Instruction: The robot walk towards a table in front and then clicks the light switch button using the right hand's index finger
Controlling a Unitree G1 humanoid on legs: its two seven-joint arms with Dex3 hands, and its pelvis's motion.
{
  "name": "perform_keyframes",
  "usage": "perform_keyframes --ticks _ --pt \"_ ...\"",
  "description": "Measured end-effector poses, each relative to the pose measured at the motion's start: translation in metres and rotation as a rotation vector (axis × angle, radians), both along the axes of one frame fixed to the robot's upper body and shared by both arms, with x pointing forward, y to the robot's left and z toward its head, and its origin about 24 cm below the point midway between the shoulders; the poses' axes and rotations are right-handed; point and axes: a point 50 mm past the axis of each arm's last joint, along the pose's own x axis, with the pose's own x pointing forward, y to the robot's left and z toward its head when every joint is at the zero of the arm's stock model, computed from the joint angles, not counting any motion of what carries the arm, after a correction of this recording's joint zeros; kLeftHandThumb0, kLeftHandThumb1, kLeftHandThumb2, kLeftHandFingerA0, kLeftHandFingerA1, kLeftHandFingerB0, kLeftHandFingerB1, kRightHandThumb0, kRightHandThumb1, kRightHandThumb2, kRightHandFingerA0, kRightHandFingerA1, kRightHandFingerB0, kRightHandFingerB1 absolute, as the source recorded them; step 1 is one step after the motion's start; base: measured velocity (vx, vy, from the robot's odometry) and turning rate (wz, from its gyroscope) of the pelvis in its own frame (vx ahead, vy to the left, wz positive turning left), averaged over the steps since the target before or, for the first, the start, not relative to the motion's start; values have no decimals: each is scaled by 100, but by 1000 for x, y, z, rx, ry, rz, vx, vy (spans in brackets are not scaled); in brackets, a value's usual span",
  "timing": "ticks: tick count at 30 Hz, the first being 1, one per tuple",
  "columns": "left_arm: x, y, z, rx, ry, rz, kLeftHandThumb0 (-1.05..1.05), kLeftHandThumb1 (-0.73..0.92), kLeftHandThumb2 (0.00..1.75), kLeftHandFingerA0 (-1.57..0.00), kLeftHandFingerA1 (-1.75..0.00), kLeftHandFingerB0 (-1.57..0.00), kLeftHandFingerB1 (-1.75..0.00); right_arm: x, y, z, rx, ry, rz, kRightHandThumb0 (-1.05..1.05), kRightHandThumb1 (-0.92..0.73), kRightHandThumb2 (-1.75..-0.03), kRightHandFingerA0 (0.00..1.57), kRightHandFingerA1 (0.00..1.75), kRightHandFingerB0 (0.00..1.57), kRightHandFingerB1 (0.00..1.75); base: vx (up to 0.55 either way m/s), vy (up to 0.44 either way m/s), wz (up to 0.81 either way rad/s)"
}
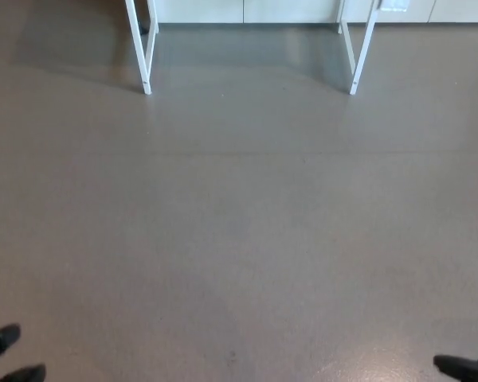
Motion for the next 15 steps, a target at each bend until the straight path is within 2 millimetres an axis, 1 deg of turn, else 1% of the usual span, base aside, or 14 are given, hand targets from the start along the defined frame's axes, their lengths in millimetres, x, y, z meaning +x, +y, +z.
perform_keyframes --ticks 2,3,4,6,10,13,14,15 --pt "-4 -1 2 -35 -19 8 -16 66 59 -43 -44 -34 -35 -6 0 2 23 -8 -13 -52 -35 -69 72 54 59 50 0 0 0" --pt "-8 -2 0 -52 -16 11 -16 65 59 -40 -43 -32 -35 -11 -1 1 34 2 -19 -51 -38 -55 77 46 63 42 0 0 0" --pt "-12 -1 -1 -61 -10 12 -14 65 59 -41 -45 -33 -36 -15 -1 1 40 10 -24 -52 -38 -56 80 47 64 42 0 0 0" --pt "-20 -1 -5 -85 11 18 -16 66 59 -40 -45 -32 -36 -23 -3 -1 51 27 -36 -55 -37 -56 79 47 64 42 0 0 0" --pt "-30 -1 -10 -112 36 14 -16 66 59 -38 -45 -32 -36 -33 -5 -4 64 42 -42 -51 -38 -55 78 47 64 42 0 0 0" --pt "-40 0 -13 -130 63 7 -18 63 58 -38 -45 -29 -36 -44 -5 -5 72 54 -42 -54 -37 -56 78 46 65 42 0 0 0" --pt "-44 0 -15 -134 74 8 -16 64 58 -42 -44 -32 -36 -48 -5 -5 74 60 -43 -56 -34 -69 76 54 62 50 0 0 0" --pt "-48 0 -16 -137 81 8 -13 65 59 -41 -44 -33 -36 -51 -5 -5 74 63 -44 -56 -33 -69 75 54 62 50 0 0 0"
